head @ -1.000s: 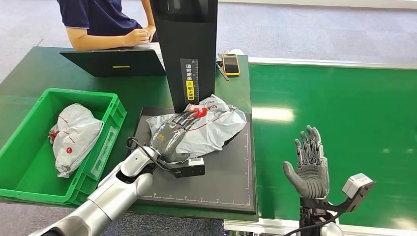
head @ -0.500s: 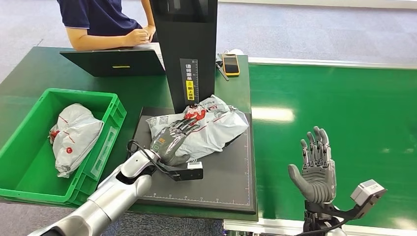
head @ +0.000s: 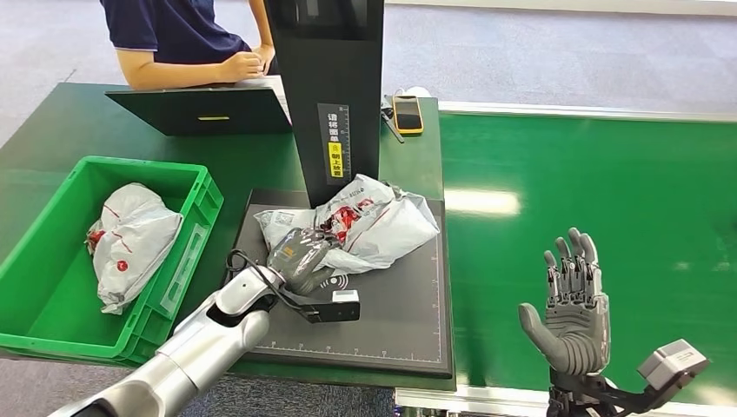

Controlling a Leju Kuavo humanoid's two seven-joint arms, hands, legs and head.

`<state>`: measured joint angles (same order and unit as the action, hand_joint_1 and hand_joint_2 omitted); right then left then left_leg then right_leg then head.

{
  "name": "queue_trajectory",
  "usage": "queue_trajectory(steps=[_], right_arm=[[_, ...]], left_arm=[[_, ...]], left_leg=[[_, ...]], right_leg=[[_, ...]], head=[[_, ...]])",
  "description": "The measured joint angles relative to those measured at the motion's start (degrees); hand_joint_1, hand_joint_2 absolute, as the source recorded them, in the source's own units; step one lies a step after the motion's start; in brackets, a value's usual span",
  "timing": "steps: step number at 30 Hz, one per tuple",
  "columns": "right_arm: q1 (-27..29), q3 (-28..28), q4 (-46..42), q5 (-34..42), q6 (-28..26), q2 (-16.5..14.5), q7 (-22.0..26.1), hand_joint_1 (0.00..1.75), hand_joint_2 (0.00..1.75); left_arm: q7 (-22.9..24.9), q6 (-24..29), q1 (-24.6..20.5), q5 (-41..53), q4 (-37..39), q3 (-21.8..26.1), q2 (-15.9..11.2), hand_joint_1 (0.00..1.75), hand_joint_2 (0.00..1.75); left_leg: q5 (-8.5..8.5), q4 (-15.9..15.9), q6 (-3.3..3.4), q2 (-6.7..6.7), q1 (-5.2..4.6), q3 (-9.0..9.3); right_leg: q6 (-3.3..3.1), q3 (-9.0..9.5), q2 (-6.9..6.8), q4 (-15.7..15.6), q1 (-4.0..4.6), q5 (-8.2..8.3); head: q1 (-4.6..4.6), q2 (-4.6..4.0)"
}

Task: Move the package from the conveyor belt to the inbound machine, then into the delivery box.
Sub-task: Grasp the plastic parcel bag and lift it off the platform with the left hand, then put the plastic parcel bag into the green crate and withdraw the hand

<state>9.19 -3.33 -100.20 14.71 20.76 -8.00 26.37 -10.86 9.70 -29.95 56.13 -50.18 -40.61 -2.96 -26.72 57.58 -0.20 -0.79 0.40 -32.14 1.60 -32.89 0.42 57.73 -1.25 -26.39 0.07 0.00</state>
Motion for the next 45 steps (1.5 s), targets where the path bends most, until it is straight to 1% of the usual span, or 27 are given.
queue_trajectory(steps=[3,6,7,9,13,18,23,25,27,30,34,39,42,45], right_arm=[[0.6,-0.1,-0.8,-0.2,-0.1,0.0,0.1,0.0,1.75],[1.2,-0.5,-1.5,-0.2,-0.3,0.0,0.1,0.0,1.75],[1.4,-0.7,-1.7,-0.2,-0.4,0.0,0.0,0.0,1.75],[2.0,-1.2,-2.2,-0.1,-0.6,0.0,0.0,0.0,1.75],[3.5,-2.3,-2.9,0.4,-0.8,0.0,0.0,0.0,1.75],[5.0,-2.9,-3.7,0.5,-0.8,0.0,0.0,0.0,1.75],[5.9,-3.6,-4.5,0.6,-0.5,-0.6,-0.2,0.0,1.75],[6.0,-4.0,-4.8,0.6,-0.2,-0.8,-0.4,0.0,1.75],[6.2,-4.5,-4.9,0.7,0.0,-0.9,-0.4,0.0,1.75],[6.5,-4.9,-5.2,1.0,0.3,-1.1,-0.4,0.0,1.75],[7.0,-5.6,-5.7,1.1,1.0,-1.5,-0.3,0.0,1.75],[7.6,-6.1,-6.4,1.0,1.3,-2.1,-0.3,0.0,1.75],[8.0,-6.4,-7.2,0.9,1.3,-2.6,-0.3,0.0,1.75],[8.4,-6.7,-7.8,0.6,1.4,-3.1,-0.3,0.0,1.75]], left_arm=[[-0.3,1.3,0.0,-0.8,-0.3,0.0,-0.1,1.75,1.75],[-0.1,3.4,0.8,-2.4,-2.5,0.5,-0.7,1.75,1.75],[0.1,4.2,1.5,-3.0,-4.1,1.0,-1.0,1.75,1.75],[0.5,6.2,3.6,-4.4,-9.6,2.8,-2.3,1.75,1.75],[0.0,11.0,9.0,-6.6,-23.4,9.4,-5.1,1.75,1.75],[-2.3,16.6,15.4,-8.2,-38.3,18.1,-7.5,1.75,1.75],[-5.3,21.0,22.6,-11.6,-50.5,27.8,-9.8,1.75,1.75],[-7.1,21.9,25.8,-13.8,-54.4,32.1,-10.6,1.75,1.75],[-8.4,22.2,28.5,-15.6,-57.4,36.1,-11.1,1.75,1.75],[-9.5,22.4,31.3,-17.0,-60.7,41.0,-11.4,1.75,1.75],[-9.8,21.7,33.1,-17.9,-63.4,46.1,-11.4,1.75,1.75],[-9.3,19.0,33.1,-18.0,-64.1,50.3,-11.4,1.75,1.75],[-8.8,16.8,31.6,-18.8,-63.7,51.8,-11.4,1.75,1.75],[-9.0,13.7,29.6,-23.0,-62.7,52.8,-11.5,1.75,1.75]], left_leg=[[0.0,0.0,0.0,0.01,0.0,-0.02],[0.0,0.0,0.0,0.01,0.0,-0.05],[-0.01,0.0,-0.01,0.02,0.0,-0.07],[-0.02,0.0,-0.01,0.08,0.0,-0.11],[-0.05,0.0,-0.03,0.19,0.0,-0.21],[-0.08,0.0,-0.06,0.24,0.03,-0.23],[-0.11,-0.1,-0.08,0.31,0.06,-0.2],[-0.11,-0.1,-0.09,0.31,0.07,-0.2],[-0.11,-0.1,-0.08,0.3,0.07,-0.19],[-0.11,-0.1,-0.08,0.3,0.07,-0.19],[-0.11,-0.1,-0.08,0.3,0.07,-0.18],[-0.11,-0.1,-0.08,0.3,0.07,-0.15],[-0.1,-0.1,-0.08,0.28,0.07,-0.14],[-0.1,-0.1,-0.09,0.28,0.07,-0.14]], right_leg=[[0.0,-0.01,0.01,0.0,0.01,0.0],[0.0,-0.03,0.01,0.0,0.01,0.0],[-0.01,-0.05,0.02,0.0,0.01,0.0],[-0.01,-0.11,0.09,0.0,0.01,-0.01],[-0.04,-0.25,0.19,0.0,0.02,-0.03],[-0.06,-0.28,0.23,0.0,0.05,-0.05],[-0.08,-0.27,0.3,0.0,0.05,-0.07],[-0.09,-0.28,0.31,0.0,0.06,-0.08],[-0.08,-0.28,0.3,0.0,0.06,-0.09],[-0.08,-0.27,0.3,0.0,0.05,-0.09],[-0.07,-0.26,0.3,0.0,0.04,-0.09],[-0.07,-0.25,0.3,0.0,0.05,-0.08],[-0.08,-0.25,0.29,0.0,0.06,-0.08],[-0.09,-0.24,0.29,0.0,0.07,-0.07]], head=[[0.01,0.0],[0.02,0.0],[0.02,0.0],[0.02,0.0],[0.01,0.0],[0.01,0.0],[0.01,0.0],[0.01,0.0],[0.01,0.0],[0.0,0.0],[0.01,0.0],[0.0,0.0],[0.01,0.0],[0.0,0.0]])
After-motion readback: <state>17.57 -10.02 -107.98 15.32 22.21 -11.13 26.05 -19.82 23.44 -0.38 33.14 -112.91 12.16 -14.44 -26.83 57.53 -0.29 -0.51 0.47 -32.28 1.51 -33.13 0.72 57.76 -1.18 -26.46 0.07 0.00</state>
